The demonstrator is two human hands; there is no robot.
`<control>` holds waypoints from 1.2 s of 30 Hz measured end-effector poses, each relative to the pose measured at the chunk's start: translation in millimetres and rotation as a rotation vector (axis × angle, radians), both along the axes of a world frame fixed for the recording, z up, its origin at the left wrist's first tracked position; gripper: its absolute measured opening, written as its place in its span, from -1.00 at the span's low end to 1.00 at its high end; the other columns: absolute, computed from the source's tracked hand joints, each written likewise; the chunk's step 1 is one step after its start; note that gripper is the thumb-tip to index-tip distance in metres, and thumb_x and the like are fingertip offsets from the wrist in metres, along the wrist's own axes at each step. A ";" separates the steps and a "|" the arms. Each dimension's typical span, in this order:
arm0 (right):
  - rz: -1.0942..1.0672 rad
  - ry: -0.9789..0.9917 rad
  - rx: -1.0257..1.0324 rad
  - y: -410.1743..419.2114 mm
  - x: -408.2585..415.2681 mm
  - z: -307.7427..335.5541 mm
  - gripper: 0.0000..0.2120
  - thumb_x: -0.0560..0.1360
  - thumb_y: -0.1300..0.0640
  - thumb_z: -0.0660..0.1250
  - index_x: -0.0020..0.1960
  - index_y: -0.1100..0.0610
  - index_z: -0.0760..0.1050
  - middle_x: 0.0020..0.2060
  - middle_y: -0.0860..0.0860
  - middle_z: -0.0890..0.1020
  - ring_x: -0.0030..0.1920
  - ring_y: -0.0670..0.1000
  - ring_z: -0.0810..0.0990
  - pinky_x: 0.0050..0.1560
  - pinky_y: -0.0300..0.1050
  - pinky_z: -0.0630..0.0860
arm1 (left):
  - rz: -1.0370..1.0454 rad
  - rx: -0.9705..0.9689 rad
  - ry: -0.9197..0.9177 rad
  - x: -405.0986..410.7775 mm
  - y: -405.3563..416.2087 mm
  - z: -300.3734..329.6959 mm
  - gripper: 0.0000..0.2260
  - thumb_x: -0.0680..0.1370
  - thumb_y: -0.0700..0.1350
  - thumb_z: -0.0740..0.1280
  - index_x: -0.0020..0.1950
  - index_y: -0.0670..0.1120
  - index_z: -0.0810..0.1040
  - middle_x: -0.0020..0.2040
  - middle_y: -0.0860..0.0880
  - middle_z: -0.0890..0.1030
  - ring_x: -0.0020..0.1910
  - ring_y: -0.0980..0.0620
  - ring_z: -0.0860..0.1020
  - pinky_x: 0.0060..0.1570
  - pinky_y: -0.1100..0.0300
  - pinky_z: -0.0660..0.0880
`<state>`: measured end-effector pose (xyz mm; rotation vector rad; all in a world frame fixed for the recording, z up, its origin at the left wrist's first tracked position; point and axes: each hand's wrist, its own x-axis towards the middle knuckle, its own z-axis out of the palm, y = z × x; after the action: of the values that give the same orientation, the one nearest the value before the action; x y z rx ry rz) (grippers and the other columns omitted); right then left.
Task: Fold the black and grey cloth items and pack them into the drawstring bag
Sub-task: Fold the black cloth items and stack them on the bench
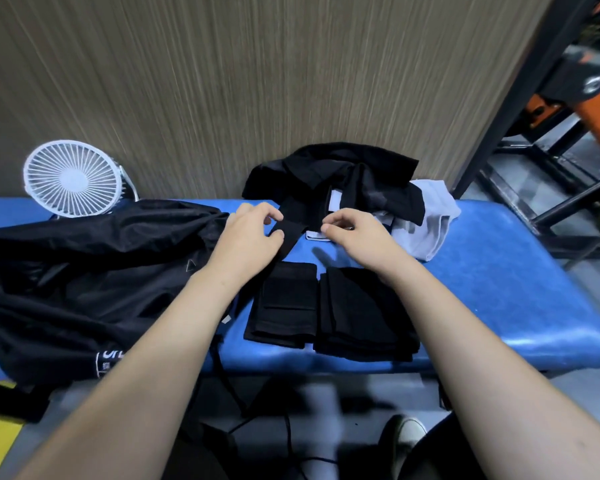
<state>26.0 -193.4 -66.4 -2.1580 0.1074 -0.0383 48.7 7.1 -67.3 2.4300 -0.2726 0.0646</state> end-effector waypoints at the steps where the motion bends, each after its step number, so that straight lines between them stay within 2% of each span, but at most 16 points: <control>1: -0.012 0.012 0.023 -0.6 4.2 -1.4 -0.83 0.56 0.03 0.36 0.11 0.06 0.60 0.01 0.07 0.68 0.02 0.04 0.63 0.08 -0.09 0.52 | 0.000 0.022 0.015 3.4 -2.3 -1.8 -0.76 0.56 -0.07 0.33 0.22 0.08 0.53 0.18 0.03 0.46 0.26 -0.02 0.43 0.20 0.18 0.34; 4: -0.012 0.062 0.047 1.5 14.6 -7.1 -0.76 0.56 0.02 0.37 0.20 0.04 0.57 0.09 0.10 0.64 0.12 0.08 0.60 0.16 -0.04 0.50 | -0.017 0.079 0.073 11.0 -6.9 -5.3 -0.76 0.56 -0.05 0.31 0.21 0.15 0.54 0.22 -0.02 0.49 0.31 -0.09 0.37 0.20 0.15 0.30; 7: 0.025 0.097 0.024 4.0 24.6 -15.2 -0.68 0.52 -0.03 0.40 0.26 -0.05 0.57 0.12 -0.03 0.59 0.20 -0.04 0.52 0.23 -0.12 0.41 | -0.033 0.116 0.134 16.9 -9.3 -8.2 -0.81 0.57 0.00 0.29 0.13 0.23 0.57 0.03 0.05 0.52 0.26 -0.12 0.39 0.27 0.03 0.39; 9: 0.041 0.110 0.019 6.6 29.1 -17.4 -0.65 0.51 -0.04 0.40 0.29 -0.06 0.56 0.14 -0.07 0.61 0.20 -0.06 0.52 0.25 -0.12 0.42 | -0.045 0.122 0.194 18.8 -9.0 -10.7 -0.79 0.57 0.02 0.30 0.16 0.23 0.60 0.02 0.12 0.49 0.29 -0.10 0.39 0.32 -0.03 0.38; 12: 0.048 0.112 0.042 9.6 30.0 -14.6 -0.63 0.54 0.01 0.39 0.33 0.02 0.56 0.18 -0.04 0.64 0.25 -0.05 0.54 0.32 -0.10 0.44 | -0.026 0.010 0.195 23.4 -9.0 -13.0 -0.81 0.54 0.00 0.37 0.15 0.14 0.61 0.13 0.10 0.50 0.25 0.01 0.47 0.25 0.12 0.40; 14: 0.049 0.084 0.103 11.3 28.9 -13.1 -0.71 0.53 0.06 0.41 0.25 0.05 0.61 0.04 -0.02 0.70 0.13 -0.04 0.65 0.26 -0.08 0.52 | 0.008 -0.083 0.133 24.3 -9.5 -8.3 -0.82 0.53 -0.09 0.40 0.12 0.08 0.63 0.13 0.06 0.55 0.13 0.08 0.54 0.08 0.23 0.41; 17: -0.015 -0.060 0.159 14.7 24.7 -10.7 -0.86 0.50 0.12 0.45 0.05 0.02 0.69 -0.16 0.02 0.72 -0.13 0.08 0.71 0.08 0.04 0.63 | 0.039 -0.223 0.024 24.3 -6.2 1.6 -0.80 0.50 -0.18 0.39 0.05 0.07 0.66 0.02 0.06 0.61 -0.10 0.09 0.60 -0.08 0.21 0.49; 19: -0.066 -0.163 0.143 17.8 20.0 -7.0 -0.91 0.48 0.14 0.47 -0.07 -0.03 0.70 -0.25 0.00 0.70 -0.17 0.14 0.67 -0.04 0.05 0.62 | 0.041 -0.271 -0.024 21.6 -3.3 8.2 -0.79 0.50 -0.19 0.38 0.03 0.09 0.66 -0.02 0.07 0.61 -0.28 0.18 0.52 -0.20 0.25 0.43; 21: -0.087 -0.221 0.159 21.4 14.7 -3.1 -0.85 0.47 0.20 0.47 -0.15 -0.05 0.68 -0.27 -0.04 0.68 -0.19 0.09 0.67 -0.11 -0.01 0.61 | 0.041 -0.329 -0.063 18.4 -0.9 12.6 -0.78 0.49 -0.19 0.36 0.01 0.11 0.65 -0.03 0.11 0.61 -0.35 0.22 0.45 -0.21 0.25 0.40; 23: -0.104 -0.250 0.191 23.4 9.5 0.2 -0.78 0.47 0.28 0.45 -0.18 -0.04 0.63 -0.27 -0.04 0.66 -0.20 0.10 0.68 -0.20 -0.08 0.53 | 0.029 -0.391 -0.084 14.2 0.8 18.8 -0.77 0.49 -0.23 0.35 -0.03 0.10 0.64 -0.07 0.16 0.60 -0.35 0.24 0.45 -0.19 0.25 0.41; 25: -0.120 -0.292 0.240 22.1 4.6 3.1 -0.75 0.45 0.33 0.45 -0.13 0.00 0.52 -0.25 0.03 0.59 -0.25 0.20 0.67 -0.26 -0.01 0.51 | -0.008 -0.441 -0.106 10.1 2.1 24.1 -0.76 0.49 -0.26 0.34 -0.04 0.10 0.63 -0.11 0.17 0.60 -0.27 0.27 0.50 -0.11 0.25 0.46; 28: -0.137 -0.327 0.406 17.6 -2.6 8.0 -0.60 0.44 0.40 0.44 0.05 0.03 0.35 -0.22 0.08 0.52 -0.33 0.14 0.66 -0.27 0.07 0.56 | -0.061 -0.465 -0.157 4.2 0.6 30.8 -0.77 0.50 -0.26 0.36 -0.02 0.08 0.61 -0.07 0.18 0.62 -0.02 0.21 0.58 0.07 0.25 0.50; 31: -0.124 -0.304 0.551 9.1 -8.8 12.6 -0.50 0.44 0.45 0.42 0.28 0.16 0.36 -0.23 0.11 0.59 -0.27 0.06 0.66 -0.27 -0.11 0.58 | -0.101 -0.538 -0.204 -1.9 -9.4 38.6 -0.78 0.50 -0.28 0.39 0.02 0.03 0.61 -0.03 0.19 0.64 0.05 0.20 0.59 0.16 0.23 0.50; 34: -0.090 -0.272 0.653 -2.7 -13.9 15.2 -0.66 0.45 0.47 0.39 0.20 0.29 0.54 -0.21 0.14 0.61 -0.21 0.05 0.60 -0.20 -0.13 0.58 | -0.148 -0.597 -0.235 -5.5 -20.8 46.3 -0.79 0.49 -0.28 0.41 0.05 -0.01 0.61 0.00 0.13 0.66 0.07 0.16 0.61 0.22 0.16 0.51; 36: -0.085 -0.267 0.679 -11.8 -18.0 15.5 -0.78 0.46 0.48 0.35 0.09 0.34 0.55 -0.15 0.19 0.55 -0.16 0.10 0.56 -0.20 -0.12 0.56 | -0.167 -0.596 -0.201 -6.6 -27.2 47.2 -0.77 0.49 -0.27 0.42 0.07 0.01 0.61 0.00 0.13 0.66 0.06 0.16 0.62 0.25 0.11 0.51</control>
<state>8.0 -205.2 -50.9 -1.4539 0.0466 -0.2952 42.1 -20.1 -20.1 1.8034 -0.4711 0.2756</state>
